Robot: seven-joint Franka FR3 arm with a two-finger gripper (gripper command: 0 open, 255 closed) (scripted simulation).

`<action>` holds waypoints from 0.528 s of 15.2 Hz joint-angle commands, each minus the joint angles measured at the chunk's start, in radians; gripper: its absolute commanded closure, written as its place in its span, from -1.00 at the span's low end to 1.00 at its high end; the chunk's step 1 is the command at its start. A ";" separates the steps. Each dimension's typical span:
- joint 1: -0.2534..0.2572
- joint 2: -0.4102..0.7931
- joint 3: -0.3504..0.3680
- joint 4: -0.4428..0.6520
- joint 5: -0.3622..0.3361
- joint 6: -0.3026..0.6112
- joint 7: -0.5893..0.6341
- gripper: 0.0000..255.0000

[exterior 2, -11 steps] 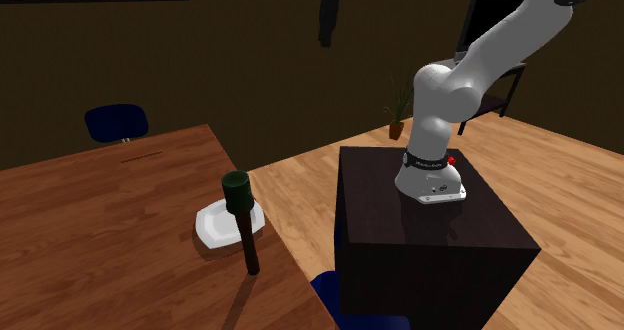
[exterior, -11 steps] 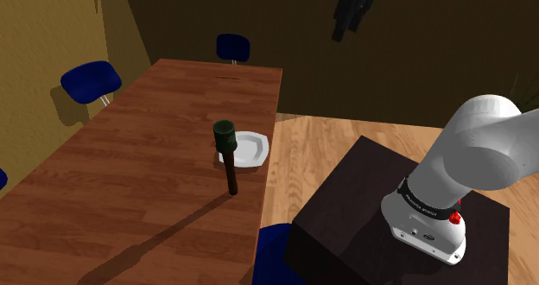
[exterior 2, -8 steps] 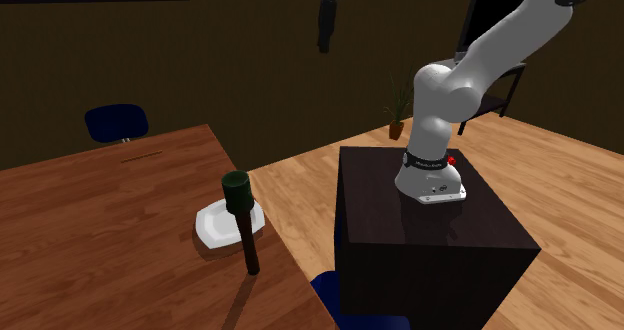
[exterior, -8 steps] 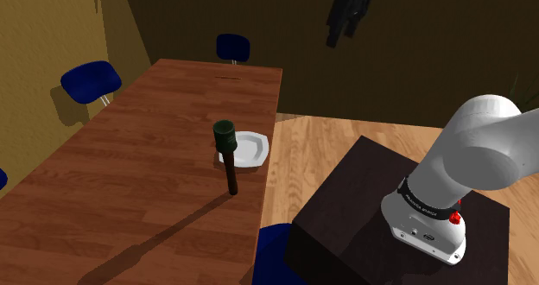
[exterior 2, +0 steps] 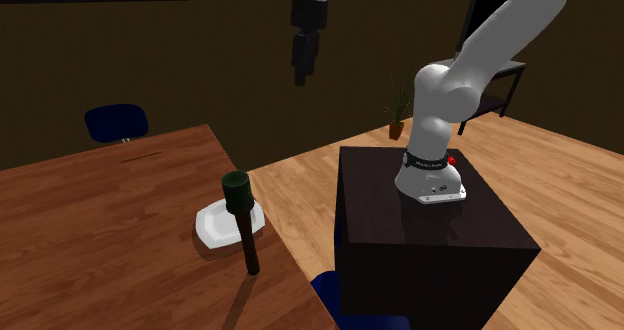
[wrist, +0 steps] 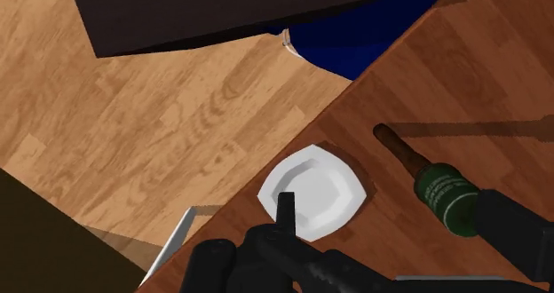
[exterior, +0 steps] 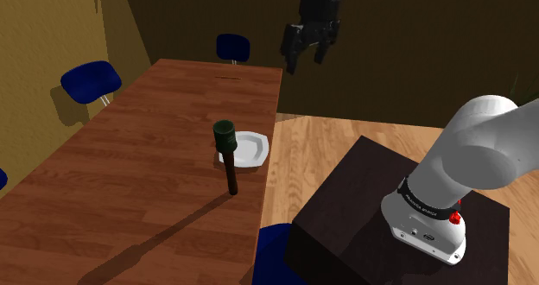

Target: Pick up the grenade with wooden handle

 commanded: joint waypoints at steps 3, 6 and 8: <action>-0.024 0.133 0.103 0.029 0.014 0.095 0.180 -1.00; -0.047 0.240 0.172 0.069 0.002 0.153 0.313 -1.00; -0.064 0.319 0.215 0.103 -0.018 0.188 0.405 -1.00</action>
